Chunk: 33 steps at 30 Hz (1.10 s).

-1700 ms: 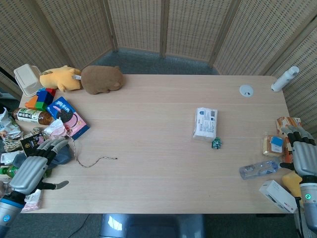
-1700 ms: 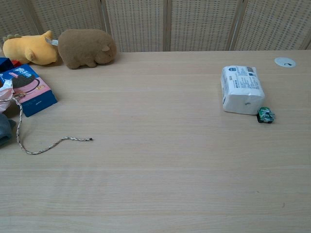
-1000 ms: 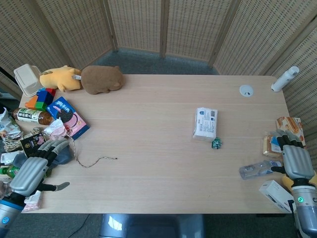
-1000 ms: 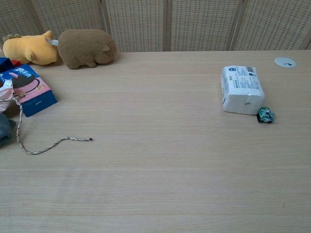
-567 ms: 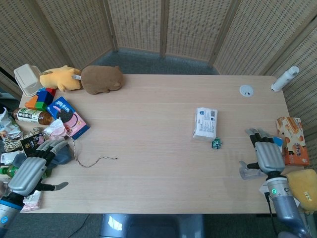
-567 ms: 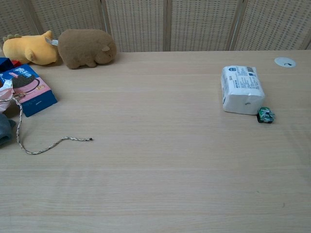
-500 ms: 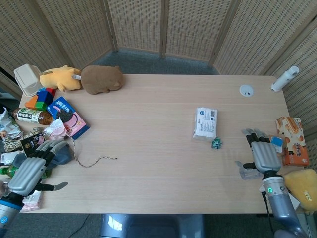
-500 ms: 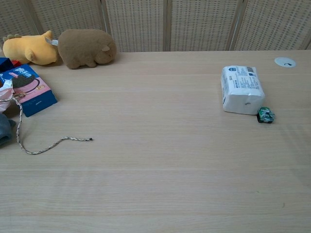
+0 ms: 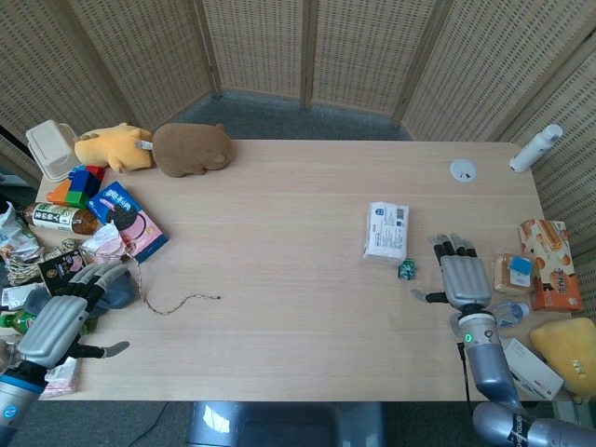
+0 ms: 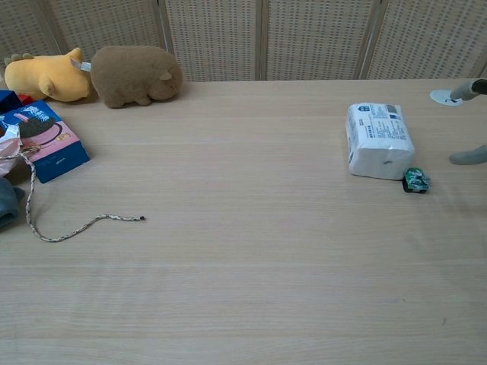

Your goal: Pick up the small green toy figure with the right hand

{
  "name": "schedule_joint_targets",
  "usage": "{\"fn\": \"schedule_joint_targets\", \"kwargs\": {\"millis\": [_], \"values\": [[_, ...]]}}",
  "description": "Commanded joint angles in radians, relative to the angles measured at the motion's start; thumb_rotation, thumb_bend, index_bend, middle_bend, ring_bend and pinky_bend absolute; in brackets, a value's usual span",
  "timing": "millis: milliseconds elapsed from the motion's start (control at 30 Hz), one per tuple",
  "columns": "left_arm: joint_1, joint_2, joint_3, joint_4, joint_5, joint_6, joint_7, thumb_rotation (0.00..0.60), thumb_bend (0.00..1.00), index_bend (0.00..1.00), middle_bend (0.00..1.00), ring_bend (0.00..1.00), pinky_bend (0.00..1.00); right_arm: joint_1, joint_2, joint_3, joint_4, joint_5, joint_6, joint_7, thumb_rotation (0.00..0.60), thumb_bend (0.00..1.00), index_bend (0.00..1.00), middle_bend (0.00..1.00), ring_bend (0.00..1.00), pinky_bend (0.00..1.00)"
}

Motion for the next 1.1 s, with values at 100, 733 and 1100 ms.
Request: {"fn": "schedule_joint_targets", "kwargs": {"millis": [100, 733, 1100], "values": [[-0.002, -0.001, -0.002, 0.000, -0.004, -0.001, 0.001, 0.600, 0.00, 0.00, 0.00, 0.00, 0.00, 0.035, -0.051, -0.002, 0.048, 0.045, -0.011, -0.043, 0.408, 0.03, 0.00, 0.00, 0.00, 0.00], [-0.002, 0.007, -0.006, -0.012, -0.013, 0.003, 0.014, 0.600, 0.01, 0.00, 0.00, 0.00, 0.00, 0.138, -0.177, -0.011, 0.244, 0.179, -0.162, -0.053, 0.384, 0.02, 0.00, 0.00, 0.00, 0.00], [0.005, 0.019, -0.005, -0.021, -0.026, 0.008, 0.026, 0.600, 0.00, 0.00, 0.00, 0.00, 0.00, 0.151, -0.183, -0.026, 0.341, 0.172, -0.224, 0.007, 0.383, 0.02, 0.00, 0.00, 0.00, 0.00]]}}
